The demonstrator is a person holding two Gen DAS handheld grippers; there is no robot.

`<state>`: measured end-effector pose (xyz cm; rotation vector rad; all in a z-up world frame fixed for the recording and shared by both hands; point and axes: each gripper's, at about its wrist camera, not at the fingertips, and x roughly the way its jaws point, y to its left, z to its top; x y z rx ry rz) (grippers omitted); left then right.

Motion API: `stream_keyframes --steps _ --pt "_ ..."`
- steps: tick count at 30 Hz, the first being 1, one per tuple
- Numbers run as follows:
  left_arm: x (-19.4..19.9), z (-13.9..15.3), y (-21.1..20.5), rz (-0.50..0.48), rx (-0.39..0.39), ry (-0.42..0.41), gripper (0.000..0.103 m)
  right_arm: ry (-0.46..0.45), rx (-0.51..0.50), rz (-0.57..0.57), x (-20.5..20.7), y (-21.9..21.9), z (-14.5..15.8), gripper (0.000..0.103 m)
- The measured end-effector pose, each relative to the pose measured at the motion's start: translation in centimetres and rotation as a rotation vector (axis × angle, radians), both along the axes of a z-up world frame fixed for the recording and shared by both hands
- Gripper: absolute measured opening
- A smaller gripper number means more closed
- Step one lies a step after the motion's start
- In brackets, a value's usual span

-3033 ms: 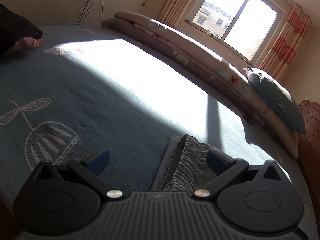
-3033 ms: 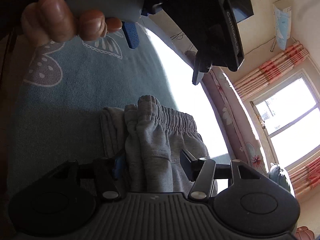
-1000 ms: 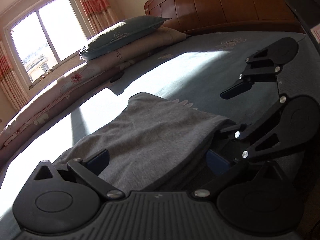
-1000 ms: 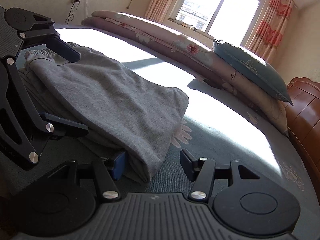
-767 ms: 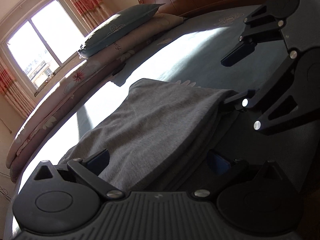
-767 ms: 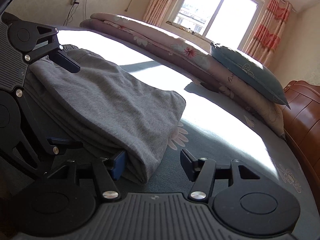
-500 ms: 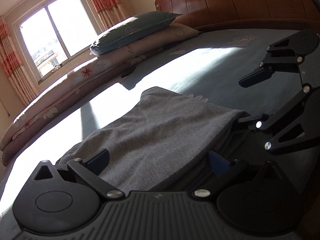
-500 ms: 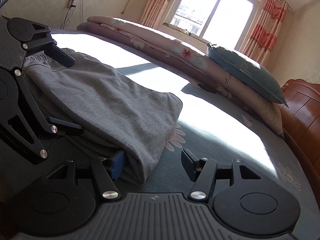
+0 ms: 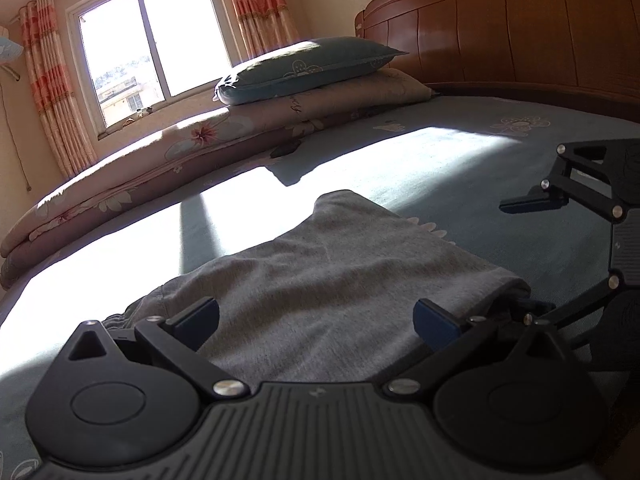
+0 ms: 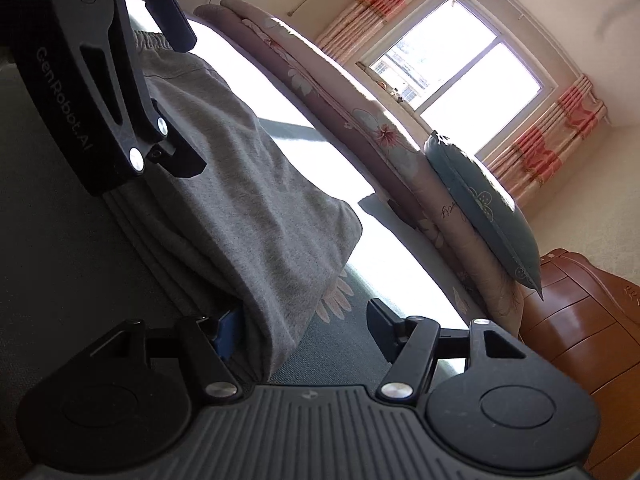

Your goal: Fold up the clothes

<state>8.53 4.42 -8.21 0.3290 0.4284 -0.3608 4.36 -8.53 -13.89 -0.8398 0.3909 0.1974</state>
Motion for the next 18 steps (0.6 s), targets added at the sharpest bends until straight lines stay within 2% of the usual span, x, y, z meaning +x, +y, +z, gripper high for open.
stream_keyframes --steps 3,5,9,12,14,16,18 --pt "0.0 1.0 1.3 -0.017 -0.122 -0.011 0.102 -0.011 -0.075 -0.011 -0.7 -0.8 -1.0 0.070" --pt "0.6 1.2 1.9 0.037 -0.172 0.000 0.102 0.005 -0.060 -0.023 -1.1 -1.6 -0.9 0.070" --pt "3.9 -0.7 2.3 0.250 -0.082 0.141 0.103 0.040 0.001 -0.026 -1.8 -2.6 0.9 0.070" --pt "5.0 -1.6 3.2 0.314 -0.092 0.209 0.103 0.075 0.135 -0.005 -1.2 -3.7 3.7 0.070" --pt "4.4 -0.5 4.0 0.299 -0.158 0.159 0.103 0.102 0.227 0.003 0.0 -4.2 5.4 0.069" --pt "3.9 0.4 4.6 0.297 -0.205 0.102 0.103 0.158 0.361 0.007 2.5 -4.6 7.0 0.059" --pt "4.4 0.7 5.0 0.335 -0.227 0.095 0.103 0.223 0.466 0.009 4.8 -4.5 7.1 0.053"
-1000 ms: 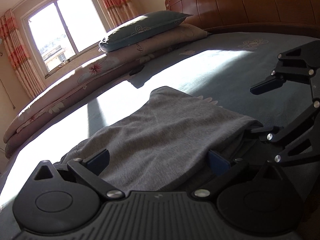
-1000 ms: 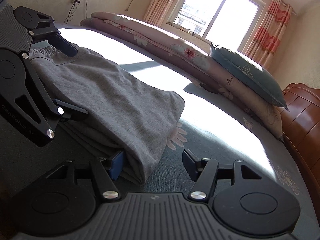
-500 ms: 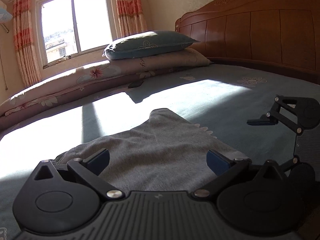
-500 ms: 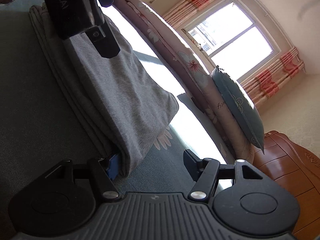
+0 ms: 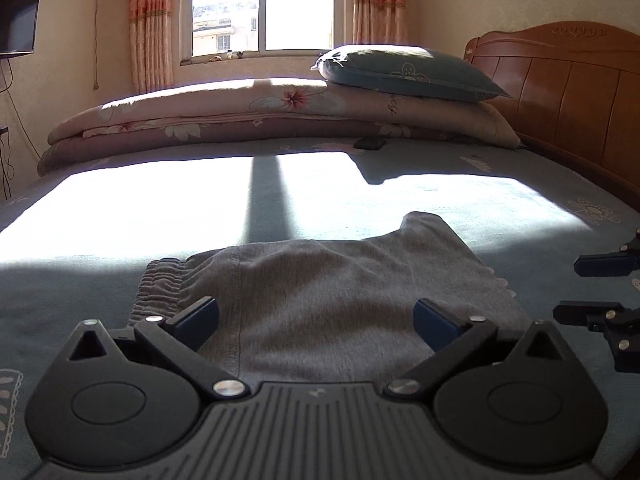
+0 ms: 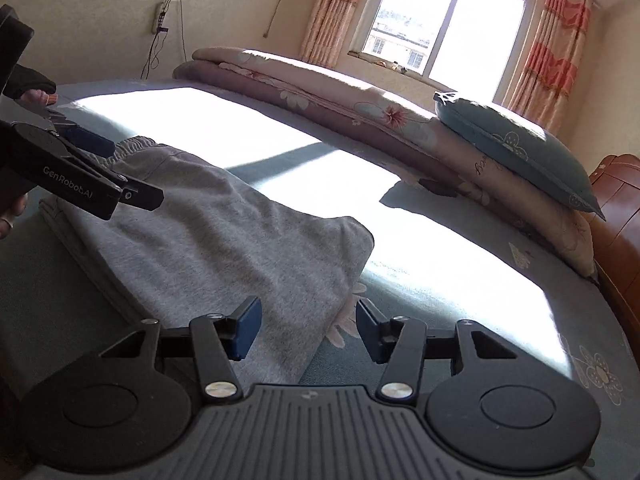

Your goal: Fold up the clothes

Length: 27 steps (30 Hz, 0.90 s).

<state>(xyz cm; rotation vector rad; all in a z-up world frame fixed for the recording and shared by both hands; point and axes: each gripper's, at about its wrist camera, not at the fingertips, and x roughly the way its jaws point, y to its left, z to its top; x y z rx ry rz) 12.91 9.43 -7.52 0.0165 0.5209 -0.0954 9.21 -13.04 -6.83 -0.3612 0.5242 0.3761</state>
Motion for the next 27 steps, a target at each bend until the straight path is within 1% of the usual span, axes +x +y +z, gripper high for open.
stream_keyframes --steps 1,2,4,5,6,7,9,10,11,13,14,16,18,20,21,23,26,27 --pt "0.4 -0.2 0.2 0.027 -0.002 0.019 0.103 0.032 0.052 0.003 1.2 0.0 0.0 0.051" --pt "0.9 -0.6 0.5 0.060 -0.004 0.056 0.103 0.065 0.102 0.005 2.4 0.1 -0.1 0.051" --pt "2.0 -1.8 1.3 0.100 -0.016 0.160 0.103 0.162 0.147 -0.012 4.3 0.3 -1.8 0.051" --pt "2.5 -2.5 1.9 0.113 -0.031 0.224 0.103 0.218 0.151 -0.027 4.8 0.2 -3.0 0.051" --pt "2.7 -2.9 2.3 0.112 -0.052 0.251 0.103 0.270 0.156 -0.041 5.3 0.0 -4.1 0.051" --pt "2.4 -2.8 2.8 0.101 -0.073 0.242 0.103 0.290 0.173 -0.047 5.1 -0.3 -4.7 0.051" --pt "1.5 -1.7 3.4 0.081 -0.100 0.189 0.103 0.299 0.193 -0.048 5.6 -0.7 -3.8 0.051" --pt "0.8 -1.0 3.9 0.077 -0.111 0.141 0.103 0.301 0.203 -0.048 5.8 -0.9 -3.3 0.051" --pt "0.2 -0.4 4.4 0.083 -0.118 0.093 0.103 0.280 0.217 -0.038 6.5 -0.7 -2.2 0.051" --pt "0.0 0.0 5.6 0.137 -0.134 0.053 0.103 0.244 0.258 0.007 8.9 0.4 0.5 0.048" --pt "0.1 0.1 6.3 0.179 -0.149 0.053 0.103 0.234 0.277 0.023 10.0 1.2 1.4 0.047" --pt "0.5 -0.2 7.8 0.241 -0.188 0.073 0.103 0.222 0.309 0.084 13.2 4.2 3.2 0.037" --pt "0.8 -0.4 8.8 0.278 -0.212 0.094 0.103 0.260 0.310 0.102 15.7 7.2 2.6 0.035" --pt "0.9 -0.6 9.3 0.296 -0.215 0.099 0.102 0.300 0.308 0.120 18.1 10.2 1.8 0.033" --pt "0.8 -0.6 9.5 0.302 -0.211 0.097 0.103 0.336 0.285 0.131 18.9 11.8 0.7 0.033" --pt "0.6 -0.5 9.8 0.307 -0.204 0.090 0.103 0.354 0.223 0.142 19.3 14.0 -1.2 0.033" --pt "0.3 -0.4 10.2 0.304 -0.209 0.079 0.103 0.362 0.157 0.144 19.0 16.1 -3.7 0.033" --pt "0.2 -0.4 10.3 0.305 -0.212 0.080 0.103 0.349 0.150 0.144 18.6 16.3 -3.8 0.033"
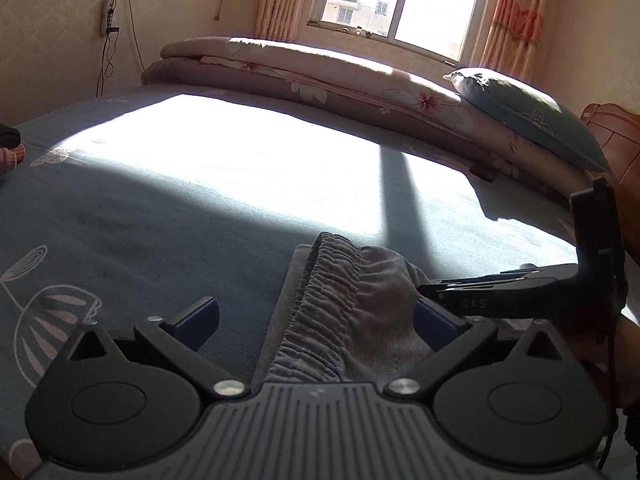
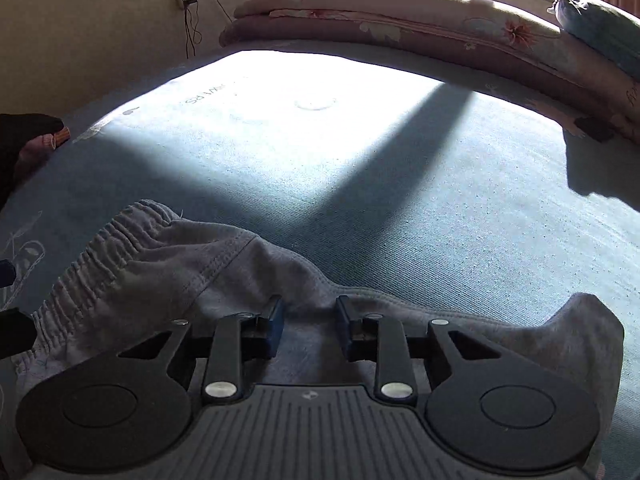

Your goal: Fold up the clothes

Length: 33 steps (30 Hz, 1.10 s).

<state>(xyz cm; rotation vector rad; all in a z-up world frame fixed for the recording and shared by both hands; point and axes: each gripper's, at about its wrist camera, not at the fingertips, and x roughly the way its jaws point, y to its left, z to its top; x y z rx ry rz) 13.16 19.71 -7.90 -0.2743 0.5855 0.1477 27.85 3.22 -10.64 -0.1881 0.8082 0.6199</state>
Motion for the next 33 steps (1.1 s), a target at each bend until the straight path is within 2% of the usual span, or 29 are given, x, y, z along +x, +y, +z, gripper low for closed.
stream_keyframes --steps 3,6,8,16,25,30,33 --pt "0.1 -0.1 0.2 0.011 -0.008 0.010 0.103 -0.024 -0.018 0.003 -0.6 0.4 0.0 0.033" --pt "-0.1 -0.2 0.1 0.015 0.000 0.013 0.103 -0.027 -0.025 0.008 -1.0 0.5 0.9 0.033" --pt "-0.2 -0.2 0.1 0.019 0.006 0.013 0.103 -0.060 -0.017 0.017 -1.6 0.4 1.8 0.033" --pt "-0.6 -0.2 1.1 0.071 0.029 0.036 0.103 -0.160 0.022 0.121 -3.4 3.1 4.6 0.033" --pt "-1.7 0.0 3.9 0.174 -0.011 0.026 0.103 -0.063 0.025 0.118 -1.7 6.7 0.8 0.033" --pt "-2.1 0.2 4.7 0.219 -0.032 0.011 0.103 -0.053 0.120 0.124 -3.1 4.6 3.2 0.033" --pt "-2.3 0.0 5.4 0.246 -0.054 0.012 0.103 -0.025 0.192 0.182 -5.4 3.6 4.2 0.033"
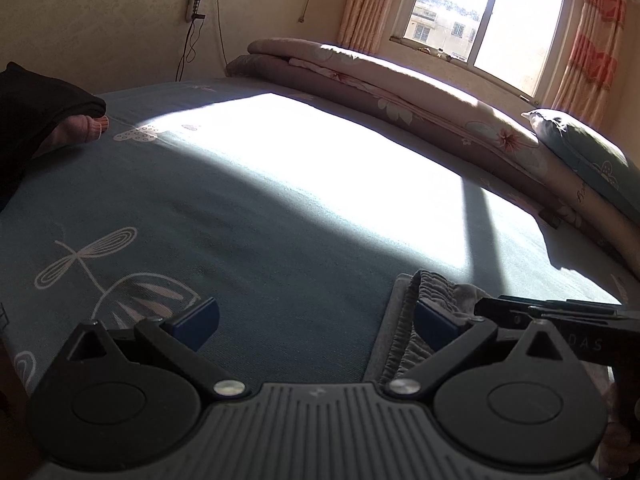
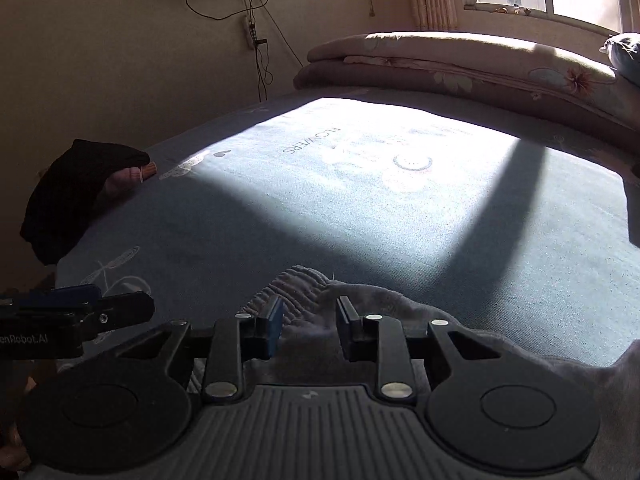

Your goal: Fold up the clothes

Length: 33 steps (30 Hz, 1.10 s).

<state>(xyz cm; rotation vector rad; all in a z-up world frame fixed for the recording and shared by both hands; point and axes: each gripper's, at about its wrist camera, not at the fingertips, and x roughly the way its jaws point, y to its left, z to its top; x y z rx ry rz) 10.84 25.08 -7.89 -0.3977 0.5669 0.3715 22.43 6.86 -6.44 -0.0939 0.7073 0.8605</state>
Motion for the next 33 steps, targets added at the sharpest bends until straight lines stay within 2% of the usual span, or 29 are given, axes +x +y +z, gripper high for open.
stream_keyframes --steps 4,7,10,13,16,20,22,24,28,33 --pt "-0.1 -0.2 0.4 0.011 -0.023 0.003 0.103 -0.021 -0.042 0.142 -3.8 1.9 -1.6 0.033" --pt "-0.2 -0.2 0.5 0.004 -0.030 -0.008 0.103 -0.035 -0.102 0.165 -5.5 3.6 -3.7 0.034" --pt "-0.1 -0.1 0.3 -0.012 -0.032 -0.014 0.103 0.002 -0.070 0.138 -5.6 2.7 -2.9 0.034" --pt "0.1 -0.1 -0.1 -0.024 -0.022 -0.006 0.103 -0.002 0.001 0.106 -6.3 -0.4 -1.1 0.034" --pt "0.2 -0.1 -0.4 -0.036 -0.021 -0.003 0.103 -0.034 -0.023 0.082 -8.0 -2.8 -1.2 0.034" --pt "0.5 -0.3 -1.1 -0.061 -0.025 0.000 0.103 0.015 -0.084 0.087 -9.6 -3.1 -4.0 0.040" --pt "0.6 -0.2 -1.5 -0.075 -0.024 -0.002 0.103 -0.011 -0.089 0.099 -10.4 -3.1 -3.4 0.041" --pt "0.8 -0.2 -2.0 -0.101 -0.020 -0.003 0.103 -0.019 -0.044 0.107 -10.3 -3.8 -1.9 0.039" --pt "1.4 -0.4 -2.7 -0.126 0.002 0.017 0.103 -0.157 -0.072 -0.010 -9.8 -5.1 -0.4 0.040" --pt "1.4 -0.4 -3.1 -0.132 0.022 0.024 0.103 -0.195 -0.128 -0.116 -6.3 -5.8 -1.1 0.040"
